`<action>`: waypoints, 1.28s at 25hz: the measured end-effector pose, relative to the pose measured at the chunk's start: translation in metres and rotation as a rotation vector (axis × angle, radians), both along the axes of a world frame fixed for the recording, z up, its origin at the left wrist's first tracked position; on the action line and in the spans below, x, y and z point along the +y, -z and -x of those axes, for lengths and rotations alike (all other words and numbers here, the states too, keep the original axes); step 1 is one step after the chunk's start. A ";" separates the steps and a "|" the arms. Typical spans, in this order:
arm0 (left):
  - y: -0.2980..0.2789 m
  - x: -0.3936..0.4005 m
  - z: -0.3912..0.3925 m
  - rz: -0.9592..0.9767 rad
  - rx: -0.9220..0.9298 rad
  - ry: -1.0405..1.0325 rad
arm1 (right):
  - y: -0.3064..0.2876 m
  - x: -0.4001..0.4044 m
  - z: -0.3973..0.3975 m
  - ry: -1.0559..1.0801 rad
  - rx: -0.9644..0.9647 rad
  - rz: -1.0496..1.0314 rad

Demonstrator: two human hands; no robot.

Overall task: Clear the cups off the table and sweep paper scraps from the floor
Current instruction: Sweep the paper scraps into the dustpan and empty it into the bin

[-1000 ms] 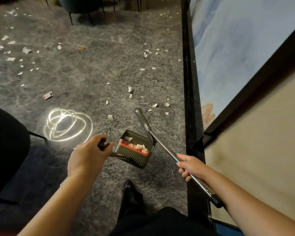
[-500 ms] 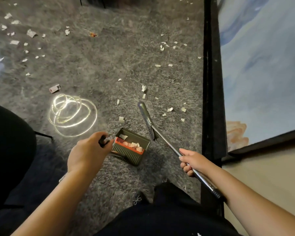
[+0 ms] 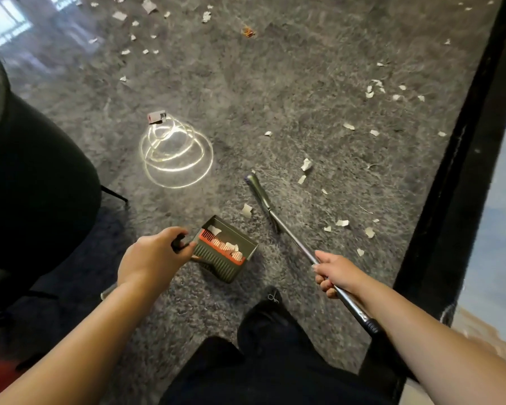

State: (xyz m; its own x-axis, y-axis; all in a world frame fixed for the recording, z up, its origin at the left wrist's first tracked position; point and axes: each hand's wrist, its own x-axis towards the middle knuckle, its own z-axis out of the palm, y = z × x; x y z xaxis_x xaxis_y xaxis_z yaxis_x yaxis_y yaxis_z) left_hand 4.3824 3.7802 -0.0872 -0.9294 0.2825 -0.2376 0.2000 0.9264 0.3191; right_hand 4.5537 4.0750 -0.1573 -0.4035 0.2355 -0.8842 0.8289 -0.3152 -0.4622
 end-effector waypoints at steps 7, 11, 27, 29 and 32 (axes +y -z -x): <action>0.025 0.056 0.064 0.030 0.004 0.057 | 0.046 0.037 0.089 -0.048 -0.039 -0.047; 0.037 0.072 0.086 0.065 -0.008 0.116 | 0.078 0.042 0.125 -0.051 -0.104 -0.044; 0.034 0.088 0.136 0.086 -0.039 0.179 | 0.048 0.017 0.131 -0.204 -0.263 0.138; 0.032 0.083 0.142 0.083 -0.054 0.185 | 0.031 0.020 0.130 -0.182 -0.237 0.148; 0.030 0.077 0.150 0.048 -0.033 0.181 | 0.014 0.018 0.140 -0.149 -0.190 0.128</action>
State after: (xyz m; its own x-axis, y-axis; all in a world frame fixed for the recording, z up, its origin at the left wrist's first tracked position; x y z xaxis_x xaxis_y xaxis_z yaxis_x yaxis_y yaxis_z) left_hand 4.2324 3.8574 -0.1168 -0.8561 0.4318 -0.2840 0.3547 0.8905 0.2849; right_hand 4.4139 4.0935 -0.1716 -0.2495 0.0669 -0.9661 0.9386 -0.2288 -0.2583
